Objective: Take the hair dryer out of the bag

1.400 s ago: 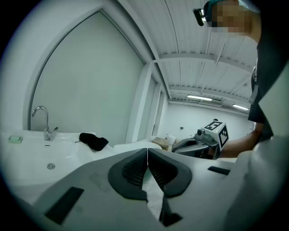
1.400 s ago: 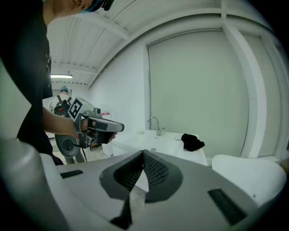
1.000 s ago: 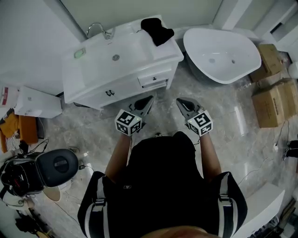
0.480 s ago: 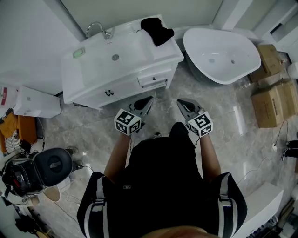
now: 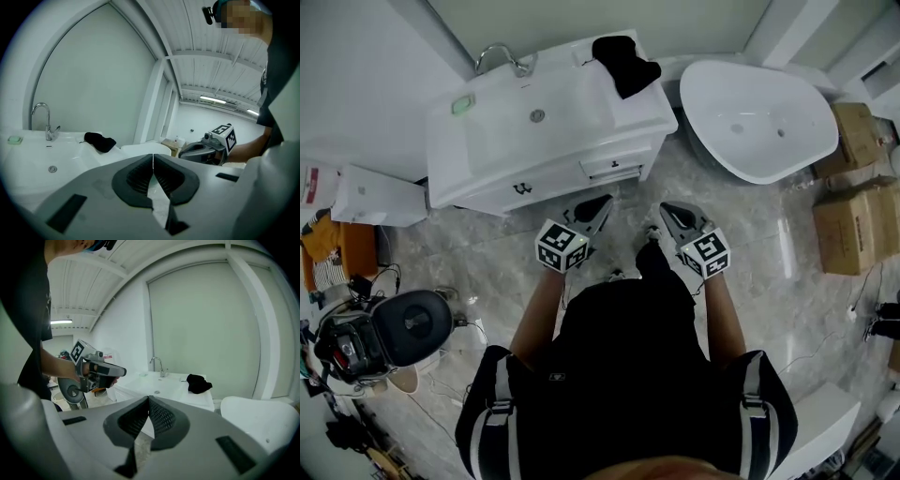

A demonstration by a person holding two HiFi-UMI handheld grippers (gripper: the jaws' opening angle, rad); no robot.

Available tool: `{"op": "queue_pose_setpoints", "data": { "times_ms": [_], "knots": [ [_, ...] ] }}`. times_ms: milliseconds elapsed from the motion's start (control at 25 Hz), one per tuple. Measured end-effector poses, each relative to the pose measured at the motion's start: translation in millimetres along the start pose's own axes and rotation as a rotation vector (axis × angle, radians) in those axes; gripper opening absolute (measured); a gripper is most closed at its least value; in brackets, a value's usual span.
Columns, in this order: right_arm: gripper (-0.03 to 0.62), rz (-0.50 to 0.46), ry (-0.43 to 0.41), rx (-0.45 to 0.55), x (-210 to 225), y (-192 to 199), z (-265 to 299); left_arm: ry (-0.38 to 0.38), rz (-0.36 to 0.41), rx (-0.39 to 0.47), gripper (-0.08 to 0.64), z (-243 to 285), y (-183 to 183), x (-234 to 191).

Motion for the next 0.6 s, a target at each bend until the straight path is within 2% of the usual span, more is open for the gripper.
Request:
{"op": "queue_pose_setpoints", "data": {
  "times_ms": [600],
  "knots": [
    [0.058,-0.019,-0.137,-0.041,98,-12,46,-0.111,-0.013,-0.006,0.017,85,-25,-39]
  ]
}}
Point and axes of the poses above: the fingertips, and each gripper's own axes: z forward along the fingers, x to its right, y out of its underside, the point moved 6 cm from there along -z, backward along the fingers, and after that the axes turned 5 degrees about x, right-handed, at the moved point
